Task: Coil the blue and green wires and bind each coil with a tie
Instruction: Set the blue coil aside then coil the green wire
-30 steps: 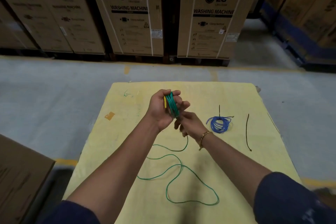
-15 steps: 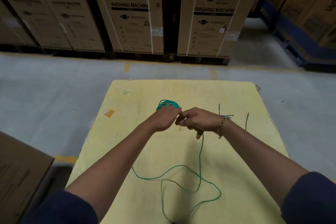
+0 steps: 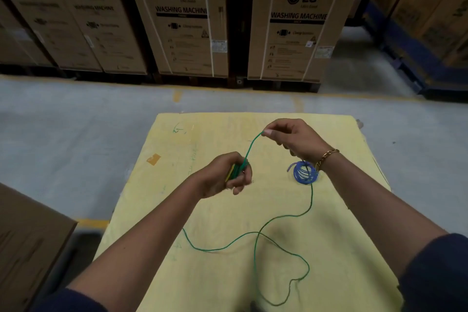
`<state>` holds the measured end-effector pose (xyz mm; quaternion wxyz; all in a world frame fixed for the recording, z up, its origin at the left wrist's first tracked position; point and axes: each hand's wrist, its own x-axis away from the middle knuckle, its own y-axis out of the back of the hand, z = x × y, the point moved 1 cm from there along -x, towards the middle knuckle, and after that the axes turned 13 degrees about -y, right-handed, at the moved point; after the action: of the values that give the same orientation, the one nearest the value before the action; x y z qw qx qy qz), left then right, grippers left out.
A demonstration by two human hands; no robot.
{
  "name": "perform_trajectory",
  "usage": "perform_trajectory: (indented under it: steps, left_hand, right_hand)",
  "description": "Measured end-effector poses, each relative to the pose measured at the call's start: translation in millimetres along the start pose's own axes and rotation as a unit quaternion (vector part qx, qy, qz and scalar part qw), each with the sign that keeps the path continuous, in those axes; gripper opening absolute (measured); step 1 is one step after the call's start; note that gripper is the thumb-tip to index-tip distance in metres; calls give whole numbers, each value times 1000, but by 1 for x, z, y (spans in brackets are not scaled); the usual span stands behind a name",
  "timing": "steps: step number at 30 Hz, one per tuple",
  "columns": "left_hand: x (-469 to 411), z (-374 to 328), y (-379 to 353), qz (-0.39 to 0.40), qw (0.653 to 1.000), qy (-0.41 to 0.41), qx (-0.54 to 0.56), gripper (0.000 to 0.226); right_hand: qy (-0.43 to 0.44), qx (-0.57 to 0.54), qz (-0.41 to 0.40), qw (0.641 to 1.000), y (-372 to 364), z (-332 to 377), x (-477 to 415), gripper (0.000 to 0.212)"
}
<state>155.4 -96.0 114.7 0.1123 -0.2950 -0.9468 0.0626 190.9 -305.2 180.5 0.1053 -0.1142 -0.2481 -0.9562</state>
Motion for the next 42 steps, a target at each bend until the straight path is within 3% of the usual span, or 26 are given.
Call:
perform_trajectory:
  steps: [4, 7, 9, 13, 17, 20, 23, 25, 28, 30, 33, 37, 40, 42]
  left_hand:
    - [5, -9, -14, 28, 943, -47, 327, 41]
    - [2, -20, -19, -40, 914, -97, 391, 40]
    - [-4, -25, -20, -96, 915, -122, 373, 40]
    - [-12, -18, -8, -157, 954, -130, 221, 39]
    - [-10, 2, 7, -168, 979, -84, -75, 33]
    - [-6, 14, 14, -80, 943, -35, -322, 35]
    - [-1, 24, 18, -43, 921, -2, -387, 33]
    - [1, 26, 17, -48, 946, 6, -321, 36]
    - [3, 21, 5, -28, 999, 35, -16, 39]
    - [6, 14, -7, 12, 980, 20, 198, 38]
    - [7, 4, -21, 33, 931, -27, 363, 36]
    - [1, -10, -26, -43, 899, -90, 427, 36]
    - [-8, -15, -19, -126, 910, -132, 372, 37]
    - [-11, -12, -12, -155, 937, -135, 283, 37]
  right_hand:
    - [-47, -62, -57, 995, -29, -24, -6, 17]
    - [-81, -37, 14, 996, -66, -49, 3, 18]
    - [-88, -20, 62, 994, -93, -60, 12, 28]
    - [-104, 45, 141, 983, -125, -69, 27, 27]
    - [-93, 85, 179, 976, -108, -58, 33, 27]
    - [-69, 117, 162, 977, -76, -38, 28, 23]
    - [-34, 156, 165, 973, -45, -17, 27, 17]
    - [-10, 147, 144, 979, -29, -9, 25, 13]
    - [8, 63, 58, 996, -16, -12, 14, 13]
    - [7, 6, 4, 1000, -19, -21, 8, 13]
    - [-24, -51, -8, 998, -38, -38, 5, 15]
    - [-49, -43, 30, 997, -78, -65, 11, 21]
    - [-67, 12, 59, 996, -103, -79, 21, 29]
    - [-60, 57, 87, 993, -112, -81, 26, 30]
